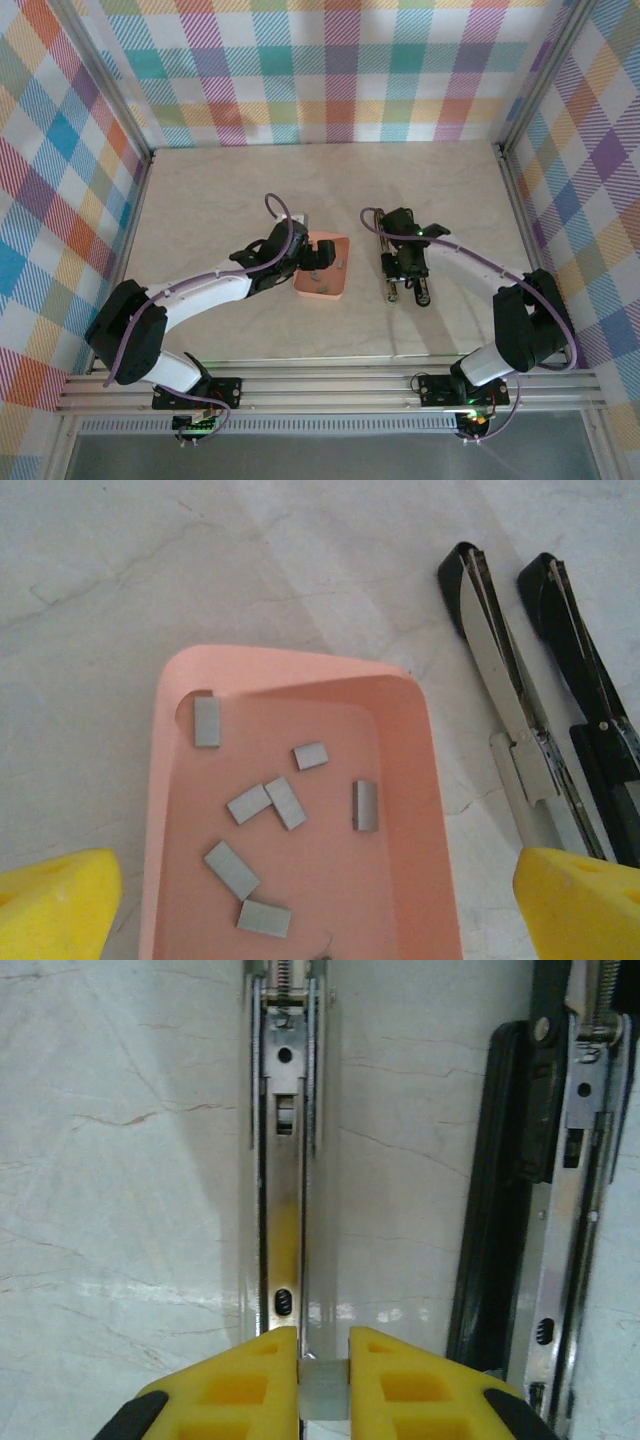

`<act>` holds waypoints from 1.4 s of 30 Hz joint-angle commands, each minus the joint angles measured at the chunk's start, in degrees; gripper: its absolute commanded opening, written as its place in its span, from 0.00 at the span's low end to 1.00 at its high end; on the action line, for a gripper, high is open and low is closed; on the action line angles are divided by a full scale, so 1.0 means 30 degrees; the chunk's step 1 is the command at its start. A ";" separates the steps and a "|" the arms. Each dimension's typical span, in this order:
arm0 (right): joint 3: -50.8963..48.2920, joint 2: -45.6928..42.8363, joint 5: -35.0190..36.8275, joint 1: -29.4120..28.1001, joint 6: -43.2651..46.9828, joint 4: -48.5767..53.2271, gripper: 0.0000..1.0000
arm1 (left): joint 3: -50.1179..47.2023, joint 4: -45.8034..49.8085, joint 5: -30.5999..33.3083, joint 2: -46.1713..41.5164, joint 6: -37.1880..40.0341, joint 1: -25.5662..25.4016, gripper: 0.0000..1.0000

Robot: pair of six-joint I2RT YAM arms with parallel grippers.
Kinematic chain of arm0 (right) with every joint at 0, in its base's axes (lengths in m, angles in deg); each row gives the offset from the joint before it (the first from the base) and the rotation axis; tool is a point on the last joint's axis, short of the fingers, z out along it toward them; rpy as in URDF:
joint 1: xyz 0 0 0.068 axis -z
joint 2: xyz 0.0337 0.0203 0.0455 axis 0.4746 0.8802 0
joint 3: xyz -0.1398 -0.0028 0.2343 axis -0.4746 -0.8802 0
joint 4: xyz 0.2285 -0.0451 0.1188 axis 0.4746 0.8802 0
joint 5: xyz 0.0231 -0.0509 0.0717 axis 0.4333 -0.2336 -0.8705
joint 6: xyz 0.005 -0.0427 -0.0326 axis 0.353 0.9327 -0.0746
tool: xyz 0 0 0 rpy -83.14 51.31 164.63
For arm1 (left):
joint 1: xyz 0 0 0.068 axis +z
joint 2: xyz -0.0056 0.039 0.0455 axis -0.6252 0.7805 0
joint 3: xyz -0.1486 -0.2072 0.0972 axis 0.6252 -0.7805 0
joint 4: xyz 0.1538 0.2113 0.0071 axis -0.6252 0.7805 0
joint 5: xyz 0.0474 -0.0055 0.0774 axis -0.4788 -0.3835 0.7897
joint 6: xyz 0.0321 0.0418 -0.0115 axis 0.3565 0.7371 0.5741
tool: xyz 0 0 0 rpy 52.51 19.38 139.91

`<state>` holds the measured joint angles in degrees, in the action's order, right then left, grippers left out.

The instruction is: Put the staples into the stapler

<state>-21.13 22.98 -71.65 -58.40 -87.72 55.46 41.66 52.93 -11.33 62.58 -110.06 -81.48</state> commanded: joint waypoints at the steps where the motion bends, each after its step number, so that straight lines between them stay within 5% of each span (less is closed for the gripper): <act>1: -0.0519 -0.0679 -0.1062 -0.0091 0.0190 -0.0334 0.16 | 0.0684 0.0195 0.0514 0.0377 0.0195 -0.0149 1.00; 42: -0.1180 -0.0241 -0.1221 -0.0319 0.0380 -0.0385 0.17 | 0.1013 0.0631 0.0596 0.0887 0.0114 -0.0239 1.00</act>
<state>-25.26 21.78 -76.59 -59.08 -86.83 53.75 43.85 53.52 -10.48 64.99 -110.06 -81.59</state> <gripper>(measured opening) 0.175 0.999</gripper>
